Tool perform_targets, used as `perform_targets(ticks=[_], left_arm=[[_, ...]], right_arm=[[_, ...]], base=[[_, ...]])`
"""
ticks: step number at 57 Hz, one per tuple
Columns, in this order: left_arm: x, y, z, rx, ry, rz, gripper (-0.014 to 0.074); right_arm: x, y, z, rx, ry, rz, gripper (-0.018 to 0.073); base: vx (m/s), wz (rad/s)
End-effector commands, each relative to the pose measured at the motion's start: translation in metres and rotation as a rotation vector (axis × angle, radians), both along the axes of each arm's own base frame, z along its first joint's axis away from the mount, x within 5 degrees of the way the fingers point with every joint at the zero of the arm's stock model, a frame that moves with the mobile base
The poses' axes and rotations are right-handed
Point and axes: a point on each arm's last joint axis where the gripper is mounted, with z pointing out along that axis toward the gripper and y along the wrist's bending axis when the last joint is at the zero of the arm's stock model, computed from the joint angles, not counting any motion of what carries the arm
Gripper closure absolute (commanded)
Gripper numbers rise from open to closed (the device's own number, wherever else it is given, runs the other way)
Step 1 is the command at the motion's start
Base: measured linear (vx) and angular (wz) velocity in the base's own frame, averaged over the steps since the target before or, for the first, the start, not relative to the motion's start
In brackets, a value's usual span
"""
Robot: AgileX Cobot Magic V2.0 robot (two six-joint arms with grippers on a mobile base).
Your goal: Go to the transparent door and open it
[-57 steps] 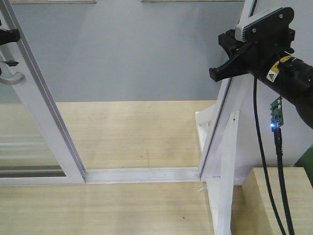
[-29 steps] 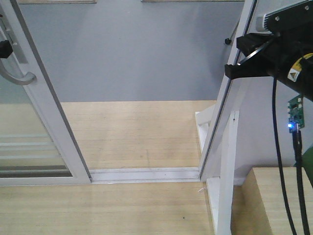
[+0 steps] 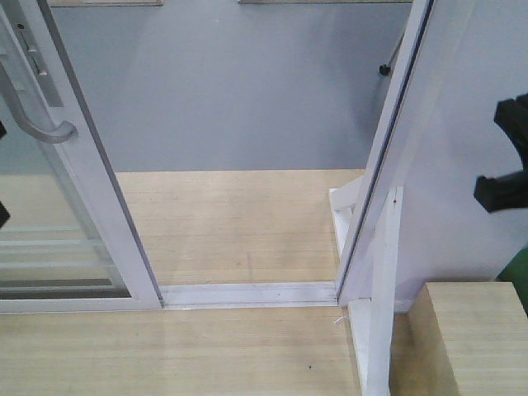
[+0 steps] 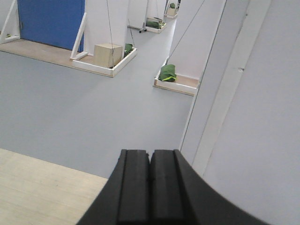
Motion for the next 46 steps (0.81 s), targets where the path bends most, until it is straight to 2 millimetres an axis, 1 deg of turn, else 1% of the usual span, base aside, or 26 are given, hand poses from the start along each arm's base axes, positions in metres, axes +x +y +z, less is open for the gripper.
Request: perform_targets(ticks=[1, 5, 8, 14, 17, 20, 24, 29, 37, 46], left_arm=[[-0.016, -0.011, 0.001, -0.014, -0.011, -0.124, 0.0603], [-0.029, -0.017, -0.008, 0.003, 0.011, -0.192, 0.0601], [-0.035, -0.017, -0.013, -0.019, 0.037, -0.186, 0.0601], [-0.041, -0.008, -0.020, -0.081, 0.064, -0.066, 0.0597], [-0.043, -0.001, -0.022, -0.091, 0.057, 0.016, 0.0596], [-0.045, 0.004, -0.024, -0.097, 0.045, 0.079, 0.0596], [-0.045, 0.008, -0.026, -0.113, 0.042, 0.125, 0.0596], [-0.046, 0.007, -0.031, -0.099, 0.057, 0.116, 0.0596], [-0.047, 0.004, -0.045, -0.011, 0.095, 0.073, 0.0596], [-0.047, 0.006, -0.044, -0.022, 0.094, 0.097, 0.0596]], right_arm=[[-0.021, -0.005, 0.004, 0.033, -0.100, 0.008, 0.0564], [-0.036, -0.008, -0.008, 0.073, -0.104, 0.003, 0.0564], [-0.045, -0.011, -0.017, 0.100, -0.096, -0.004, 0.0564], [-0.057, -0.014, -0.036, 0.094, -0.087, -0.010, 0.0564], [-0.060, -0.014, -0.037, 0.093, -0.127, 0.003, 0.0562], [-0.061, -0.013, -0.036, 0.095, -0.161, 0.015, 0.0562], [-0.060, -0.013, -0.038, 0.093, -0.143, 0.012, 0.0562], [-0.056, -0.013, -0.042, 0.071, -0.105, 0.007, 0.0562], [-0.051, -0.011, -0.043, 0.031, -0.100, 0.016, 0.0562], [-0.050, -0.010, -0.041, 0.032, -0.123, 0.027, 0.0561]], base=[[0.00, 0.00], [0.00, 0.00], [0.00, 0.00], [0.00, 0.00], [0.00, 0.00], [0.00, 0.00], [0.00, 0.00], [0.00, 0.00], [0.00, 0.00], [0.00, 0.00]])
